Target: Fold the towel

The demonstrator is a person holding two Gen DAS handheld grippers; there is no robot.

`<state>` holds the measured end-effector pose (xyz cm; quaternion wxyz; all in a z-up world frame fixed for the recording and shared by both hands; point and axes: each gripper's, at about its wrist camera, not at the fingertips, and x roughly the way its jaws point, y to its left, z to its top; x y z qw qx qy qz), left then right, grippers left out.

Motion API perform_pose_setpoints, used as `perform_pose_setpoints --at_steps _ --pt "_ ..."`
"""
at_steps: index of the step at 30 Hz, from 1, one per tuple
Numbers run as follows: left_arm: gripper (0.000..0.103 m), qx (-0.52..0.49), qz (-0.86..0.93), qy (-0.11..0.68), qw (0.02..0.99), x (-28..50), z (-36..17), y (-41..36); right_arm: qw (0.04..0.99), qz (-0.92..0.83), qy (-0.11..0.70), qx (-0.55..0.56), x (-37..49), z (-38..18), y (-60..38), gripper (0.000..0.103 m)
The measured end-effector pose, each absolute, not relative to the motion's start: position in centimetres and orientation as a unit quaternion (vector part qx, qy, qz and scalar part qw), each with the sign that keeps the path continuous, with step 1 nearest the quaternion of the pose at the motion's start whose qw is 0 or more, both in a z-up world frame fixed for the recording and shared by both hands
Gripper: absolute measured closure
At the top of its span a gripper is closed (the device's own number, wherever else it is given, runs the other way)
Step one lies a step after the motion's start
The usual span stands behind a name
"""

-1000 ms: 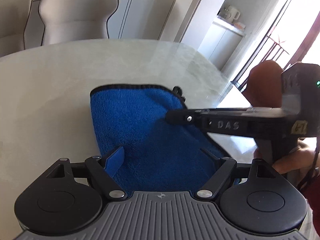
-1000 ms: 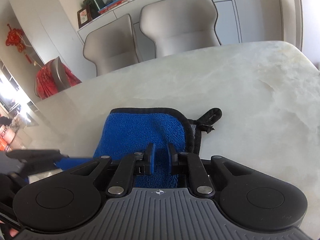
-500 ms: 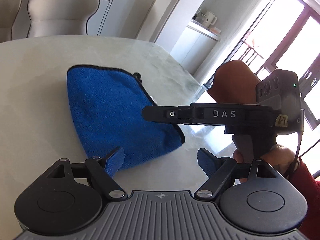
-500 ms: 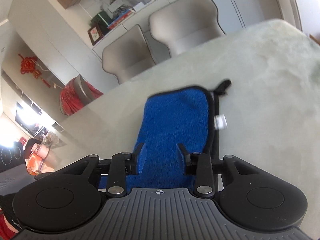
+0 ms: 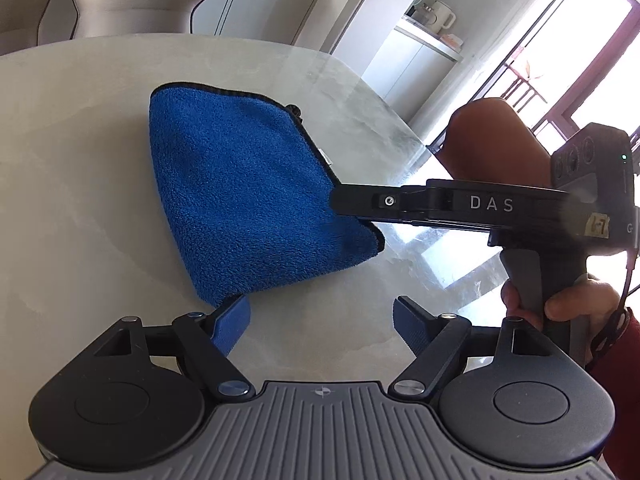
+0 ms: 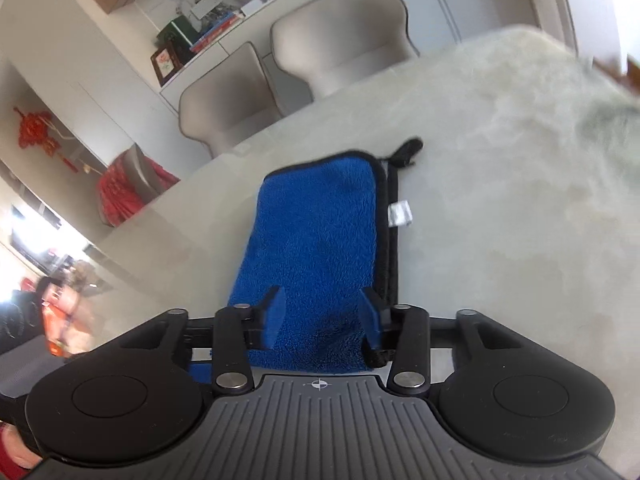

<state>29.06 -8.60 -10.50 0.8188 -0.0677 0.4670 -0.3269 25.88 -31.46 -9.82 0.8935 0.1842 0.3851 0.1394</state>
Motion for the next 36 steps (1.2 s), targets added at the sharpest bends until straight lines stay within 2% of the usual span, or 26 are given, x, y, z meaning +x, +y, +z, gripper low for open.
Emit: perform_pose_setpoints --at_steps 2,4,13,20,36 --pt "0.021 -0.067 -0.306 0.458 0.832 27.9 -9.7 -8.1 0.909 0.107 0.375 0.147 24.7 -8.8 -30.7 0.023" --pt "0.02 -0.061 -0.283 0.45 0.845 26.9 -9.1 -7.7 0.919 0.078 0.368 0.12 23.3 -8.0 -30.1 0.006" --pt "0.02 -0.054 -0.19 0.422 0.885 22.1 -6.7 -5.8 0.926 0.024 0.374 0.048 17.9 -6.7 -28.0 0.001" --pt "0.003 -0.032 -0.155 0.382 0.911 18.9 -3.9 -5.4 0.918 0.0 0.394 0.048 15.0 -5.6 -27.1 0.001" --pt "0.002 -0.016 -0.129 0.392 0.911 14.0 -1.1 -5.8 0.925 -0.032 0.379 -0.004 9.6 -1.8 -25.4 0.001"
